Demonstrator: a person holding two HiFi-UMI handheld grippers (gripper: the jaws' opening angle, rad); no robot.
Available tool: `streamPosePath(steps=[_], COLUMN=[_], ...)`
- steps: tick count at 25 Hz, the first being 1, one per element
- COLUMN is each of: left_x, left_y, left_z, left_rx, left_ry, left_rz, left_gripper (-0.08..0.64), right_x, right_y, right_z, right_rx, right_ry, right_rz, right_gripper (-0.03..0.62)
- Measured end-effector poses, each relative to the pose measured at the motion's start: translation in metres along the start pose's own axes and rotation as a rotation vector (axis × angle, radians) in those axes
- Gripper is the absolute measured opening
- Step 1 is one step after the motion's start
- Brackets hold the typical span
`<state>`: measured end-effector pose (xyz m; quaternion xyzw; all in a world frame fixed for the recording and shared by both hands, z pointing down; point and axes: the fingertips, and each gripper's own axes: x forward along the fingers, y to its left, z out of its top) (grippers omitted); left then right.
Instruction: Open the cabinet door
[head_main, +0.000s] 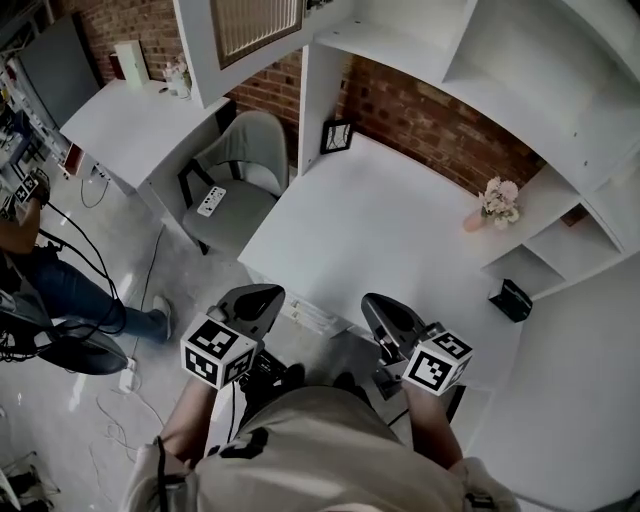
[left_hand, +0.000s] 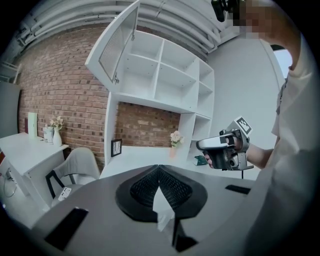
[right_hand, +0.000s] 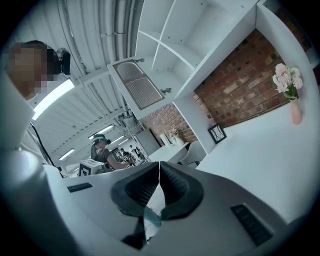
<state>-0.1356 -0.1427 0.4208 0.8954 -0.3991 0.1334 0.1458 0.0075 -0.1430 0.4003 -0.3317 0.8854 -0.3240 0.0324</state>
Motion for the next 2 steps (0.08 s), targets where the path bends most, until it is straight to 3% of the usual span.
streamPosePath(steps=[2], left_x=[-0.0093], left_y=[0.0139], left_z=[-0.002], left_rx=[0.0], left_ry=[-0.01], left_rz=[0.001], left_gripper=[0.015], right_x=[0.0117], right_y=[0.008], right_z=[-0.007], right_rx=[-0.003], right_ry=[0.004], right_rz=[-0.007], right_gripper=[0.029])
